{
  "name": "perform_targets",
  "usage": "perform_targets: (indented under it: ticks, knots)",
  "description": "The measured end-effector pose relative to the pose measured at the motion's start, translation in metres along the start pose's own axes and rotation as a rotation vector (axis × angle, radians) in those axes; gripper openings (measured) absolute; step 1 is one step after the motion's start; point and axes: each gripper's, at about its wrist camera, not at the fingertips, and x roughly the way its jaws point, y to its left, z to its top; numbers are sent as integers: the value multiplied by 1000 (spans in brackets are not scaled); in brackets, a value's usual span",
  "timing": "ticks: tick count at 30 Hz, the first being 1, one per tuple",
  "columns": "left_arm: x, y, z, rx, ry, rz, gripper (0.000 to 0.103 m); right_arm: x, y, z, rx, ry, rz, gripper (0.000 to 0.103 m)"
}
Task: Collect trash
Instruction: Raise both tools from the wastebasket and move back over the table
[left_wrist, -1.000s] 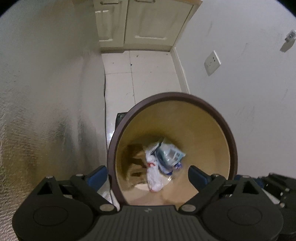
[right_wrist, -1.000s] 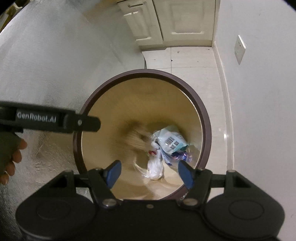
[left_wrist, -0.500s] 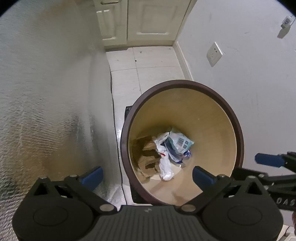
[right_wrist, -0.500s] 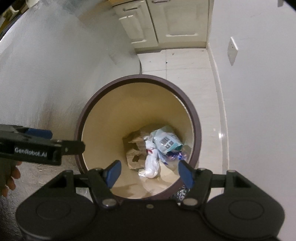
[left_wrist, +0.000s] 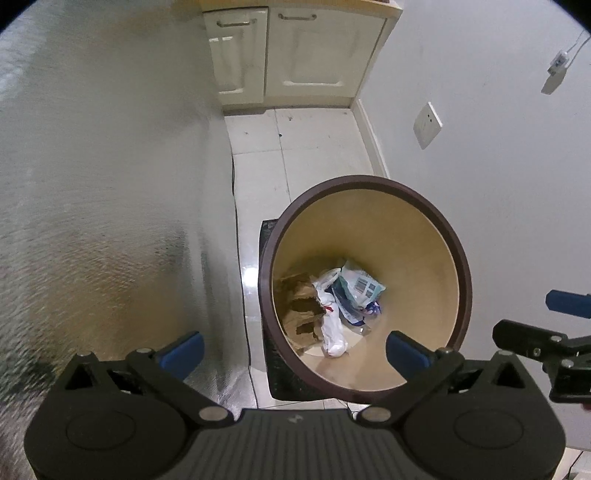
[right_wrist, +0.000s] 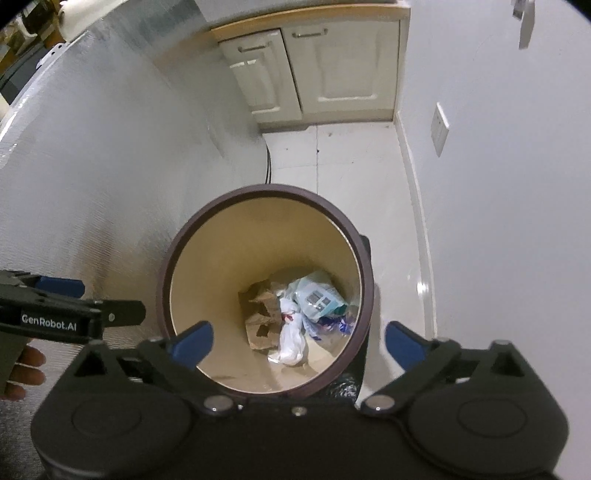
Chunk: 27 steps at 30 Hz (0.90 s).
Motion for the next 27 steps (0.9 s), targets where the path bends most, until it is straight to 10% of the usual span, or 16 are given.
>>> perform_targets:
  ticks: [27]
  knots:
    - [-119, -6, -58, 35, -185, -35, 103, -111, 17, -47, 28, -131, -81, 103]
